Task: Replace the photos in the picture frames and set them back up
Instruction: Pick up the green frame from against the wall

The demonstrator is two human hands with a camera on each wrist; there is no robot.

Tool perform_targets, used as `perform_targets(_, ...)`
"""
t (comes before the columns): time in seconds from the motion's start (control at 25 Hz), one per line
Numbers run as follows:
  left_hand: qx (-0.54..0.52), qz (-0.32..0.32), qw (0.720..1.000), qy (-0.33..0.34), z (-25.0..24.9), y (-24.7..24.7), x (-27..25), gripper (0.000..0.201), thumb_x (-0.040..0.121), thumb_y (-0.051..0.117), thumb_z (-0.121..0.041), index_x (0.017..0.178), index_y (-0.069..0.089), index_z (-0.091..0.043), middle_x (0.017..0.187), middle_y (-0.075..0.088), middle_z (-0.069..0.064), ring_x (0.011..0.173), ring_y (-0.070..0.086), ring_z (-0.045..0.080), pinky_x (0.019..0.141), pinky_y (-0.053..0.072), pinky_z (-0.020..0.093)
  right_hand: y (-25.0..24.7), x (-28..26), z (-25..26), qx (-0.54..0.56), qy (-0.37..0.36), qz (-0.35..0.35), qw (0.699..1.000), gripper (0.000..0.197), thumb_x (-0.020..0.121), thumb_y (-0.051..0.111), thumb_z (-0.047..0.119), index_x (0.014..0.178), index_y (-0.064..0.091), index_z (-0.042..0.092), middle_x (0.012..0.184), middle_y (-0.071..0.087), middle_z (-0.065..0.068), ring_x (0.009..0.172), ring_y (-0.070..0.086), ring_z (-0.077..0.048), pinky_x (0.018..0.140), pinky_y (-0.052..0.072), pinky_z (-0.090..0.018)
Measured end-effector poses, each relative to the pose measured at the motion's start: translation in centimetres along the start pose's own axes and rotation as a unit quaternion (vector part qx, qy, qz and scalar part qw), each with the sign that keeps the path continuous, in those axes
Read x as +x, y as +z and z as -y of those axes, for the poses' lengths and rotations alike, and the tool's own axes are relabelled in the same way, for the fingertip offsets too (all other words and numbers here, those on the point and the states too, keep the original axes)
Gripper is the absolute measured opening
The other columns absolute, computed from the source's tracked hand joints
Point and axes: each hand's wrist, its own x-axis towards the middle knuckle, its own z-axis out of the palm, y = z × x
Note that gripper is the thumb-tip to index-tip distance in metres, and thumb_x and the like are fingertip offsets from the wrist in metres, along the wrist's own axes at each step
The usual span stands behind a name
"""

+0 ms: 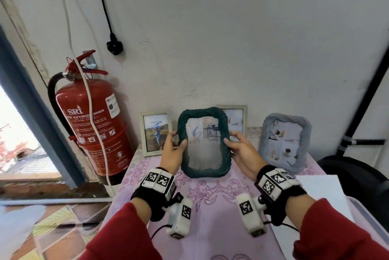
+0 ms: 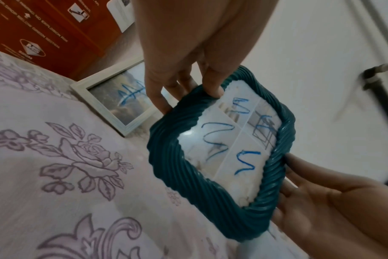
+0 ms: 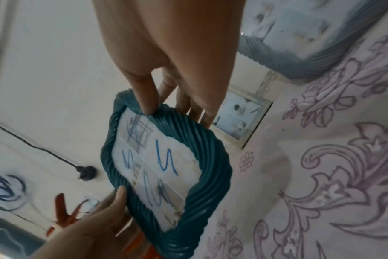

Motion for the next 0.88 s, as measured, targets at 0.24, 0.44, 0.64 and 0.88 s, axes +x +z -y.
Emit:
perform_targets(0.24, -0.039, 0.024, 0.999, 0.002, -2.0, -0.1, -6.4, 0.031, 0.093, 0.053, -0.016, 0.122, 0.044, -0.026, 0.091, 0.062, 0.004, 0.078, 0.063, 0.012, 0.062, 0.052, 0.025, -0.6, -6.9, 1.6, 0.015, -0.023, 0.032, 0.999, 0.017, 0.095, 0.043, 0.002, 0.103, 0.052, 0.014, 0.089, 0.063, -0.001, 0.078, 0.056, -0.014, 0.072, 0.046, -0.023)
perform_targets(0.44, -0.017, 0.021, 0.999, 0.023, -2.3, -0.3, -10.5, 0.033, 0.092, 0.055, -0.020, 0.123, 0.046, -0.029, 0.091, 0.060, 0.007, 0.077, 0.061, 0.013, 0.057, 0.051, 0.015, -1.2, -11.4, 1.2, 0.031, -0.019, 0.033, 0.999, 0.016, 0.093, 0.049, 0.005, 0.102, 0.057, 0.015, 0.087, 0.067, -0.005, 0.073, 0.060, -0.016, 0.067, 0.051, -0.028)
perform_targets(0.64, 0.056, 0.004, 0.998, 0.014, -1.1, 0.0, -13.8, 0.044, 0.090, 0.058, -0.018, 0.133, 0.047, -0.015, 0.106, 0.056, 0.006, 0.095, 0.056, 0.017, 0.086, 0.050, 0.031, -1.9, -14.4, -0.1, 0.043, 0.000, 0.001, 0.999, 0.014, 0.090, 0.053, 0.004, 0.095, 0.061, 0.015, 0.083, 0.068, -0.007, 0.068, 0.062, -0.016, 0.064, 0.051, -0.028)
perform_targets(0.88, 0.203, -0.005, 0.964, 0.173, -0.2, 1.6, -18.2, 0.041, 0.088, 0.061, -0.022, 0.128, 0.050, -0.023, 0.118, 0.043, -0.007, 0.114, 0.039, 0.004, 0.102, 0.033, 0.022, -1.6, -16.2, -1.8, 0.061, 0.018, -0.033, 0.997, 0.017, 0.089, 0.052, 0.003, 0.102, 0.056, 0.013, 0.083, 0.068, -0.009, 0.068, 0.059, -0.019, 0.064, 0.047, -0.031)
